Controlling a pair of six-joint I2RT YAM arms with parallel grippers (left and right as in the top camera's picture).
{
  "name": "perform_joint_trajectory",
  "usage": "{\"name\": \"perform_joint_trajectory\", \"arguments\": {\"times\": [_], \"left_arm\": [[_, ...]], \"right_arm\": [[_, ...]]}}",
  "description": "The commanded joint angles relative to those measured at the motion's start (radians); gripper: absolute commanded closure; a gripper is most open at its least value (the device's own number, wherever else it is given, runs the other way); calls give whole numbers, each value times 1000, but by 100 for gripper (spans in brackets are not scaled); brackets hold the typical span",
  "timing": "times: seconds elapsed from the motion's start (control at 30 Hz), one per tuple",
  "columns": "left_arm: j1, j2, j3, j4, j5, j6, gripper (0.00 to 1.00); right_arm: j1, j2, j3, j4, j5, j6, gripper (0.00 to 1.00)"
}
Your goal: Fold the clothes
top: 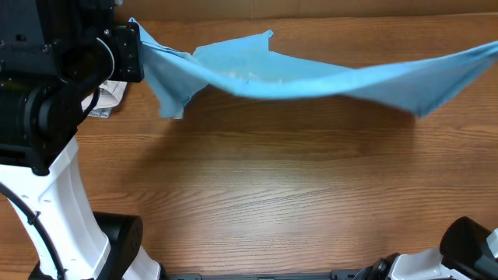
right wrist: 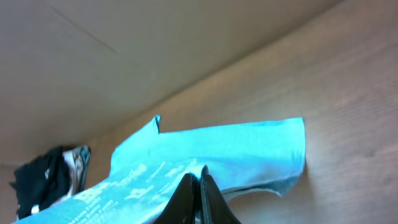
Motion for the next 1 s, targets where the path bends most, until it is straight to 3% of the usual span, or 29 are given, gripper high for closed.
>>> {"name": "perform_joint_trajectory", "arguments": {"times": [0.0,0.23,0.4,0.7,0.97], "left_arm": [[2,-21,-9,2,43,-15,96],[1,-119,-79,2,123,-31,96],[2,-208,-215,2,64,-49,96],[2,-333,-143,251,44,-90,96],[2,-489,-124,265,-17,-58,96]], "right_arm": [[-24,-10,6,-34,0,-58,96],[-63,-96,3,-101,48,-75,96],[-63,-177,3,-96,38,-74,96],[-63,-378,10,80,-8,-20,96],[-63,-541,61,194,111,59,96]]}}
